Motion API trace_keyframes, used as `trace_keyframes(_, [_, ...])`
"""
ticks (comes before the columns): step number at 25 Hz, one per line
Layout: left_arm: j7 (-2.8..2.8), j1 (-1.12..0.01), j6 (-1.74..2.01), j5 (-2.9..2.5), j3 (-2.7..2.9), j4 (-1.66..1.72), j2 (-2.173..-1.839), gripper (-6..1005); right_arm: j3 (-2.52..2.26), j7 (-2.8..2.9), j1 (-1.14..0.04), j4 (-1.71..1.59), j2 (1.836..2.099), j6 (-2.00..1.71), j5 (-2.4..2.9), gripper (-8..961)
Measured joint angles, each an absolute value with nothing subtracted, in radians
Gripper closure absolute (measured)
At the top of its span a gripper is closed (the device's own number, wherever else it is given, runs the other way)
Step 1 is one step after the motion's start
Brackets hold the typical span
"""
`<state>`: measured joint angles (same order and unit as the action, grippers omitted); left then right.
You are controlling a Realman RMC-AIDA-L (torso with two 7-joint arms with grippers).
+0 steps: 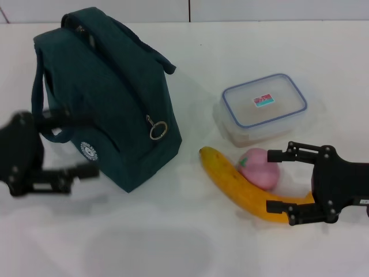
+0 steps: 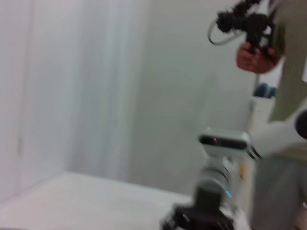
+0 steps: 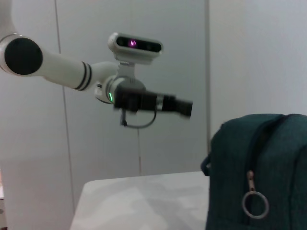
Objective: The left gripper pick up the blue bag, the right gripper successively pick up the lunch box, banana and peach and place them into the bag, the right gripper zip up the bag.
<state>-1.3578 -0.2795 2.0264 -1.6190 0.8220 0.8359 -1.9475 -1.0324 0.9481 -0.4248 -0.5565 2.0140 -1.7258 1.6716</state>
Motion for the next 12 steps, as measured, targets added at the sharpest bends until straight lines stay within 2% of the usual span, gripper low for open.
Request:
trace_keyframes(7, [-1.604,-0.338,1.944,-1.597,0.576,0.84,-1.958,120,-1.022,0.948,-0.416,-0.548,2.013,-1.686,1.645,107])
trace_keyframes(12, [-1.827,-0.377,1.768,-1.663,0.56,0.917,-1.945,131,-1.004,0.942,-0.406,-0.539,2.013,-1.652,1.62,109])
